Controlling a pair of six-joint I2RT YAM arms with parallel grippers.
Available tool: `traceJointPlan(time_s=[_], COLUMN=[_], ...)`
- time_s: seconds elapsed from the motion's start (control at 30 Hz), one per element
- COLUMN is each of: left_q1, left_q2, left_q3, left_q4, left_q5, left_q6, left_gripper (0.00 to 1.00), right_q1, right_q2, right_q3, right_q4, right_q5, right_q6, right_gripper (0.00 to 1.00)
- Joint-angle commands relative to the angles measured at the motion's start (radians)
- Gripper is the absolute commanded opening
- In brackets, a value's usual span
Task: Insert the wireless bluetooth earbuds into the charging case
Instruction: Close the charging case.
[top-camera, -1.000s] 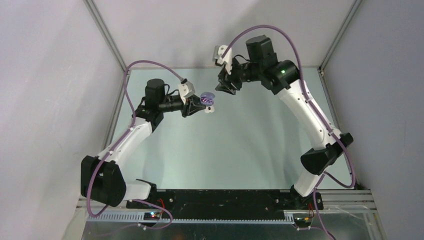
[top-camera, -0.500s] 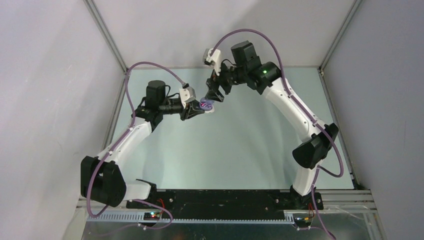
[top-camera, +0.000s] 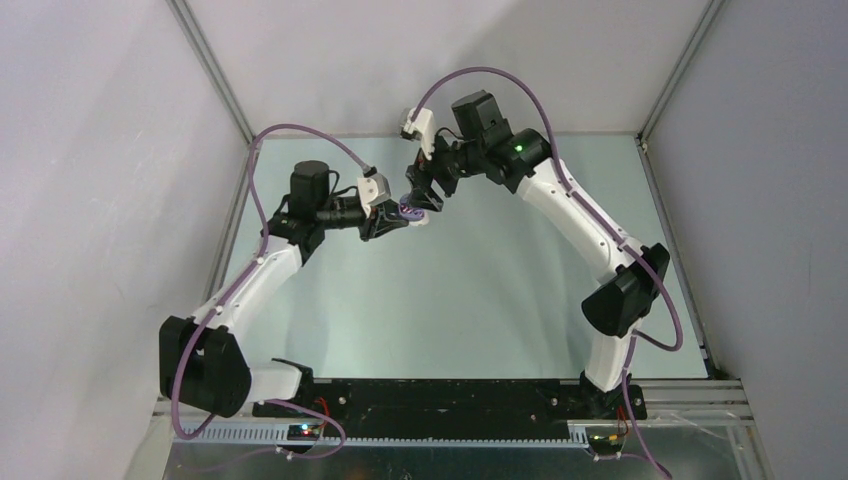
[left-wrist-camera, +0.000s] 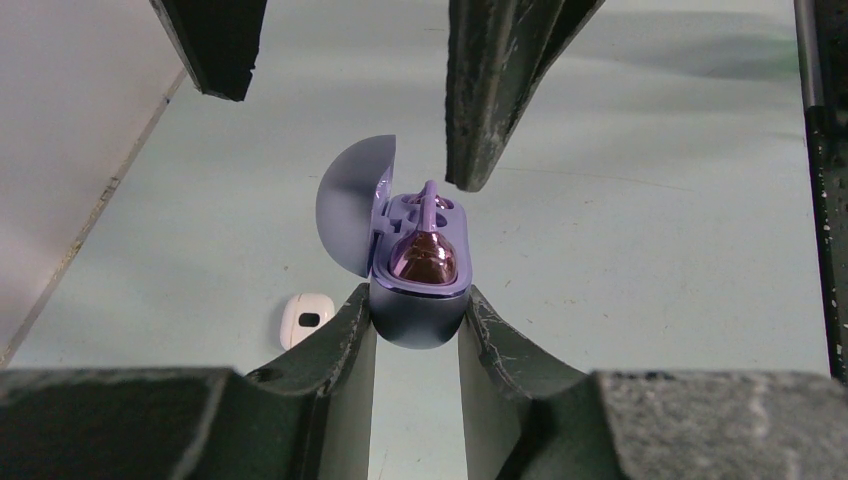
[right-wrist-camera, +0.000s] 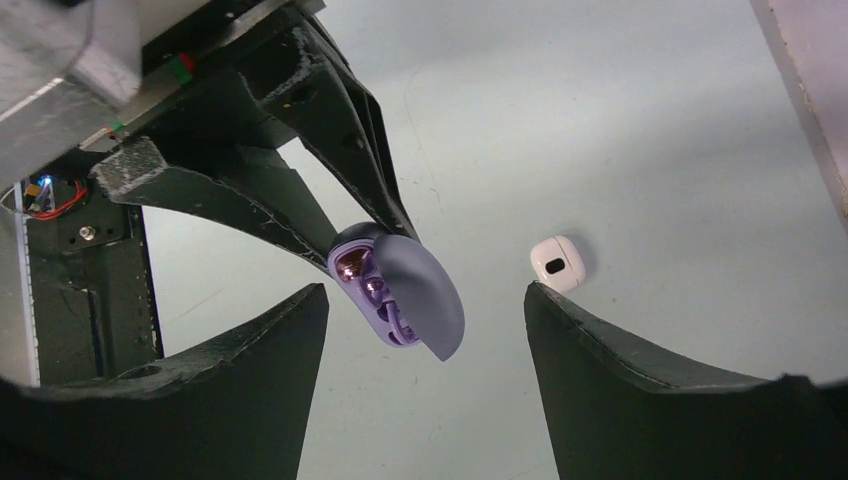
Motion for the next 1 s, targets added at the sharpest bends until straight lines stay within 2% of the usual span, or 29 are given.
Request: traceJointPlan(time_s=[0.0, 0.63, 0.7, 0.83, 0.97], left_q1=[0.004, 0.003, 0.004, 0.004, 0.004], left_q2=[-0.038, -0.032, -0.028, -0.031, -0.031], left_q3=[0.024, 0.004, 0.004, 0.002, -0.002], left_q4=[0.042, 0.089, 0.089, 0.071, 0.102], left_q5=[0.025, 0.014, 0.004, 0.0, 0.006], left_q6=[0.007, -0.034, -0.035, -0.018, -0.04], left_gripper=[0.0, 0.0, 0.0, 0.0, 0.0], right_q1=[0.009, 0.048, 0.042, -0.012, -0.036], right_q2=[0.018, 0.081, 0.07, 0.025, 0.025], right_q3=[0.001, 0.033, 0.045, 0.029, -0.001], right_q4=[0.026, 0.049, 0.033, -0.052, -0.086], right_q5=[0.033, 0.121, 0.098, -0.142, -0.198], right_q6=[-0.003, -0.006, -0.011, -0.069, -0.115], right_gripper=[0.76, 0.75, 0.75, 0.76, 0.8])
